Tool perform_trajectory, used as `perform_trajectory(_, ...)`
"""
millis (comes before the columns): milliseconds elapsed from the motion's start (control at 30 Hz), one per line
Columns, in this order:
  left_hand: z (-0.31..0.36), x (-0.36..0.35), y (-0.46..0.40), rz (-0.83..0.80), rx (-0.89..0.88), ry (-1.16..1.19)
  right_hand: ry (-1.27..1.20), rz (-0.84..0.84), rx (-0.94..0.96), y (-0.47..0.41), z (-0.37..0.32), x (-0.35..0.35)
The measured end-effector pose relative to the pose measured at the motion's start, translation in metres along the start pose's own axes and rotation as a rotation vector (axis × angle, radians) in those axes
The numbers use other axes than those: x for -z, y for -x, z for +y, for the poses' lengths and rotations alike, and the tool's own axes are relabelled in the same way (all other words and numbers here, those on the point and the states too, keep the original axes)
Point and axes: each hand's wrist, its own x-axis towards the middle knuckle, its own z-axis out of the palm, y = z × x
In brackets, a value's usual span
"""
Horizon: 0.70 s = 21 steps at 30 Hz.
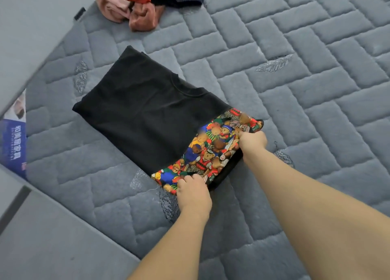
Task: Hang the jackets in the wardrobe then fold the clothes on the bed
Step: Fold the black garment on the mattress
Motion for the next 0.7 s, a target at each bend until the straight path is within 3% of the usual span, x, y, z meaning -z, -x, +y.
perform_trajectory(167,0.000,0.050,0.027,-0.591,-0.200,0.065,0.266,0.093,-0.104,0.032,-0.002,0.052)
perform_trajectory(333,-0.053,0.115,0.003,-0.804,-0.107,0.480,0.288,0.120,0.035,0.066,-0.067,0.028)
perform_trajectory(400,-0.093,0.143,-0.023,-0.786,-0.079,0.558,0.275,0.088,0.113,0.081,-0.104,-0.012)
perform_trajectory(567,-0.212,0.191,-0.091,-0.461,0.049,0.659,0.295,-0.040,0.224,0.118,-0.160,-0.138)
perform_trajectory(700,-0.281,0.193,-0.151,-0.249,0.171,0.657,0.615,-0.102,0.503,0.131,-0.183,-0.230)
